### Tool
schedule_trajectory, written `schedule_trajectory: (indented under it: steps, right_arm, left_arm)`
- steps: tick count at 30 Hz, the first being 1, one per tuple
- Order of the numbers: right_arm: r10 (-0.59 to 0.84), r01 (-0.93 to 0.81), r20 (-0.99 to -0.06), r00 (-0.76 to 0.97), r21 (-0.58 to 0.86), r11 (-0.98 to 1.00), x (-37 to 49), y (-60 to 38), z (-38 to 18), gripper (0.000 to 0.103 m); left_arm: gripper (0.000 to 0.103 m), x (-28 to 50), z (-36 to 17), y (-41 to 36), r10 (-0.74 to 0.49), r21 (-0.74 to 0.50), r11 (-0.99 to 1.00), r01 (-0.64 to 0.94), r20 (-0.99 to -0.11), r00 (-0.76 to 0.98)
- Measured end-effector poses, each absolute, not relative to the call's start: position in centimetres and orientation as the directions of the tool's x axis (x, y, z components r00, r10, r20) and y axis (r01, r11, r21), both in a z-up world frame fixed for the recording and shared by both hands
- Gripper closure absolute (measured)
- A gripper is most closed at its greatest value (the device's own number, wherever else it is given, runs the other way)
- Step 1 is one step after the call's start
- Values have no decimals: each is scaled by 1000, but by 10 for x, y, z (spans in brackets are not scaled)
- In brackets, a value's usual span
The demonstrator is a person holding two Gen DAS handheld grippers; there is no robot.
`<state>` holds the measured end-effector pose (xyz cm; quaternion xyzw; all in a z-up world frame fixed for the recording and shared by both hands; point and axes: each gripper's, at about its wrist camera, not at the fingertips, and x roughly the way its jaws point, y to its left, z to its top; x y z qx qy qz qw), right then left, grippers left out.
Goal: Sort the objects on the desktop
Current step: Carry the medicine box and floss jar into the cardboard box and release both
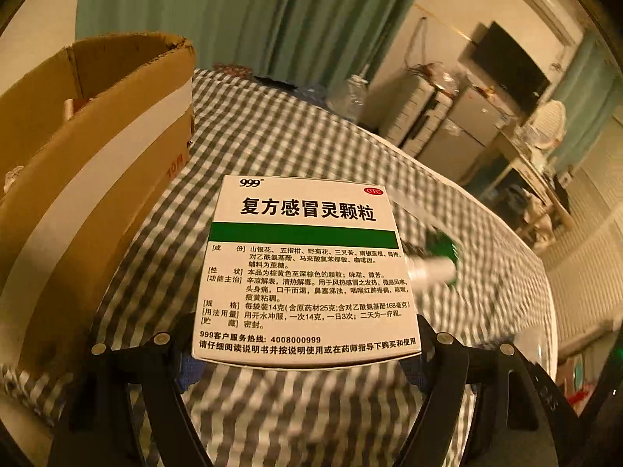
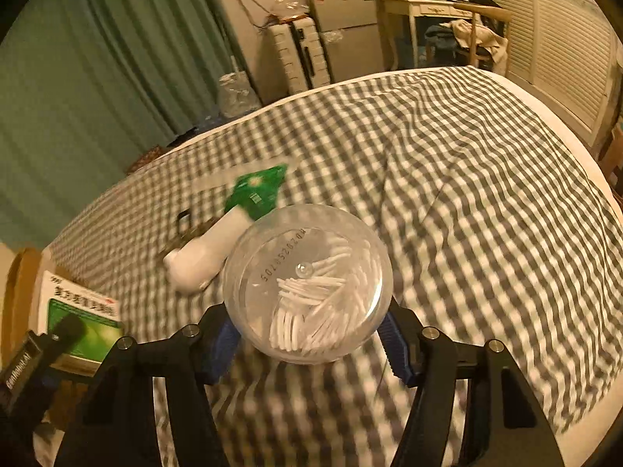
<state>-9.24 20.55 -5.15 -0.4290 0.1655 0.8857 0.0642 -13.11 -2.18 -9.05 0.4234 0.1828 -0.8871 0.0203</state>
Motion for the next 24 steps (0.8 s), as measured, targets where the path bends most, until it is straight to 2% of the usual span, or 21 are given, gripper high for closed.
schedule_trajectory:
  steps: [7,14,17,20,24]
  right_arm:
    - [-90,-165,-725,-683,272,-948,-78,180,-12,41]
    - [-177,-36,-644,-744,304,-952,-61,144,51,41]
    - [-212,32,-604,-768,294,-955,-57,120,83,41]
    - [-293,123,-563,-773,320,-939,-55,83,113,41]
    - [-412,238,-524,-746,368,-899,-62,29,136,41]
  left_arm:
    - [22,-101,-45,-41,122,-295,-946,131,-702,-702]
    - [22,-100,35,-72,134,-297,-952,77,-627,-767]
    - [22,-91,74,-98,98,-245,-967,62,-591,-801]
    - [22,-87,101,-119,59,-183,-981,59,-578,-814]
    - [21,-83,126,-157,61,-201,-977,65,-563,-824]
